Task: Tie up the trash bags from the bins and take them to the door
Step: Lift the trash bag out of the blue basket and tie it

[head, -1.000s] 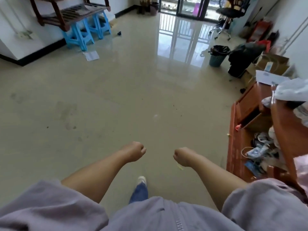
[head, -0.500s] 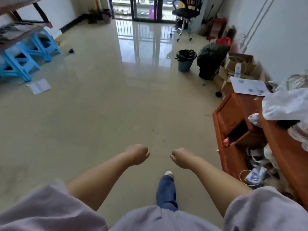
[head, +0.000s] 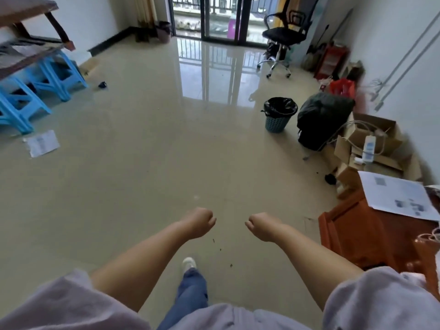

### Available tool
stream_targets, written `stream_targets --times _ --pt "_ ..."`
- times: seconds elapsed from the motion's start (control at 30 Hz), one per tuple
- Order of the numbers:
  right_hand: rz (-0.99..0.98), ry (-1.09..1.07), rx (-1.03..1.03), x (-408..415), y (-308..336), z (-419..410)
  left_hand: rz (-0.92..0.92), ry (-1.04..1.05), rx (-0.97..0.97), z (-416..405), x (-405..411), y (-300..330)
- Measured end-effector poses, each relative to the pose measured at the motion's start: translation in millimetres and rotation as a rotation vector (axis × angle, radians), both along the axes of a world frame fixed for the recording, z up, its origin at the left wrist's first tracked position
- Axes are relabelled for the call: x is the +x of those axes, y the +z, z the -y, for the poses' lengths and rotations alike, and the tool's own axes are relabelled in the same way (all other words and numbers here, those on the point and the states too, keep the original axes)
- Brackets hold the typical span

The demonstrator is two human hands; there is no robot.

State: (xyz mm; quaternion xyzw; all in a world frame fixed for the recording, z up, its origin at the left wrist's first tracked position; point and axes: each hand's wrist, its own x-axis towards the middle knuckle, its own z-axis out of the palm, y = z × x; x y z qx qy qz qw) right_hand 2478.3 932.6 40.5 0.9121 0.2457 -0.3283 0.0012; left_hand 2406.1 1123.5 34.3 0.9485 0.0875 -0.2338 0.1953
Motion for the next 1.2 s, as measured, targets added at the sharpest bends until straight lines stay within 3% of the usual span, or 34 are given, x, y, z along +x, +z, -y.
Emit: stream_targets --times 0.43,0.63,1.03,1.2 --pt "-0.021 -0.255 0.075 309.9 -10.3 -136.6 0.025 -0.146 0.073 -156.0 346.1 27.1" --pt "-0.042 -0.330 0.071 437.9 -22.8 -159.6 0.001 -0.236 0.117 -176.8 490.4 19.7" --pt "-0.057 -0.311 0.004 727.1 -9.1 -176.8 0.007 -0.166 0.020 -203.3 766.5 10.2" --pt "-0.088 -0.372 0.008 833.7 -24.6 -212.3 -0.020 -0.236 0.055 -242.5 884.3 -9.7"
